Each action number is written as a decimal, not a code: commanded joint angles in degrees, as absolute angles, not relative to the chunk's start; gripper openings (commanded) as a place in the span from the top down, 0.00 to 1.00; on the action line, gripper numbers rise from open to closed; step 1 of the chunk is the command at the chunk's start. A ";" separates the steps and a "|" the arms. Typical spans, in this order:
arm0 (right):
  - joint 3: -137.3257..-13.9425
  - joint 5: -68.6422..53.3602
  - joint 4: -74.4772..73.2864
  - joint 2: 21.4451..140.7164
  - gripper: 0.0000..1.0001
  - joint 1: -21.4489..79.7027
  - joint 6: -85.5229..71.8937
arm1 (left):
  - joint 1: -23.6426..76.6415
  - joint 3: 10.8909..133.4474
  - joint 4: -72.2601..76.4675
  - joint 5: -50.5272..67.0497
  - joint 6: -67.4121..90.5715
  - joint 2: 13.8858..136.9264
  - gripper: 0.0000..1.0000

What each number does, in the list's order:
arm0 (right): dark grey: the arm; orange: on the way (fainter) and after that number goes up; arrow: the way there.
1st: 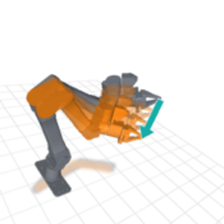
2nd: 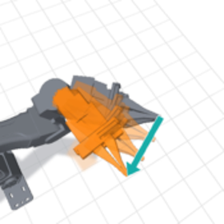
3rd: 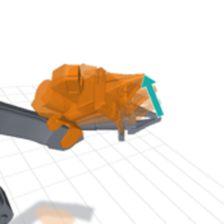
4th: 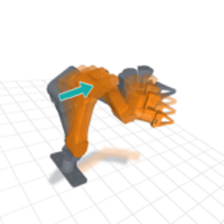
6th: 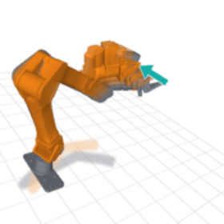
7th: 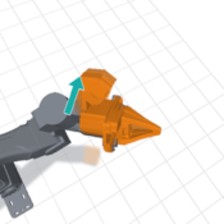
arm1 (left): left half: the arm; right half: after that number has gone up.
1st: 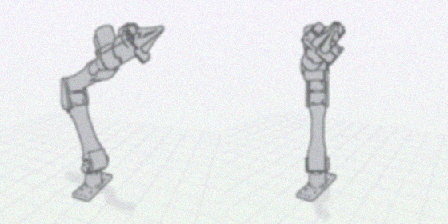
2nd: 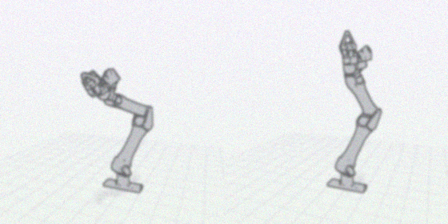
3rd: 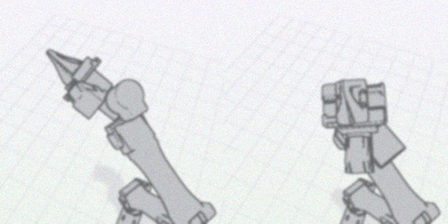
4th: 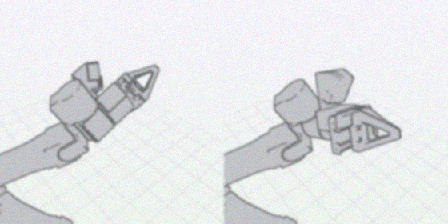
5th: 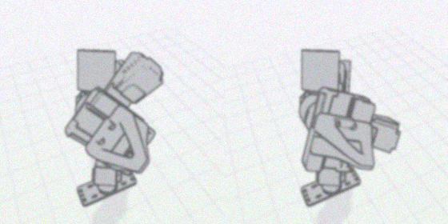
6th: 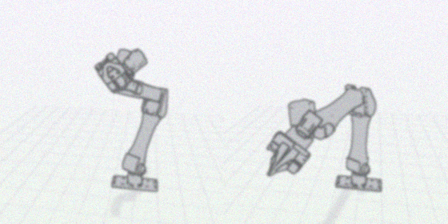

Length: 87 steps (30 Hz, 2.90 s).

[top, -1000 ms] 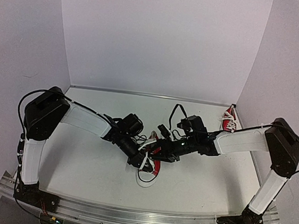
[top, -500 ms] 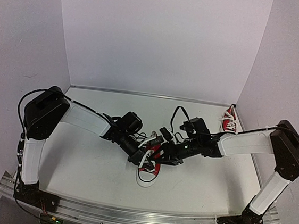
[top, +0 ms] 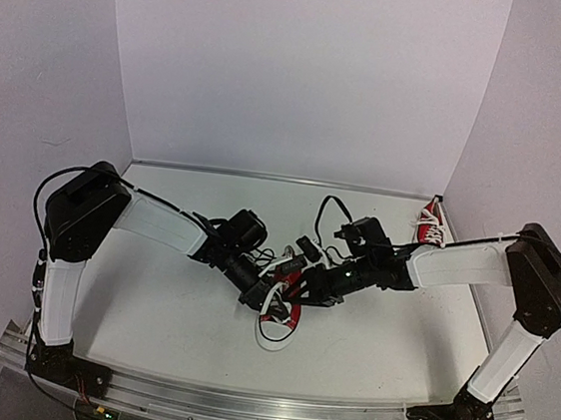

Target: Tie the shoes

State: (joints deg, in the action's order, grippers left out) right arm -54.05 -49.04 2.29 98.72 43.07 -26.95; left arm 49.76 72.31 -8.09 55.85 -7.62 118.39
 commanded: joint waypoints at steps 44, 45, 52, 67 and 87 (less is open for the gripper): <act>-54.60 -35.38 -11.44 89.37 1.00 40.85 -25.95 | 37.88 75.59 -30.84 35.62 -25.65 105.15 0.54; -54.42 -34.99 -11.76 88.87 1.00 40.79 -26.01 | 37.83 74.66 -29.96 34.74 -26.10 104.97 0.54; -53.41 -33.61 -14.19 87.64 1.00 40.60 -25.56 | 37.79 73.89 -23.94 33.19 -21.71 108.39 0.51; -53.43 -30.67 -16.31 88.54 1.00 40.54 -25.97 | 39.38 66.78 -19.70 29.18 -37.25 105.90 0.48; -53.49 -26.68 -19.25 86.53 1.00 37.88 -26.86 | 45.28 70.66 -19.58 16.55 -41.91 112.00 0.99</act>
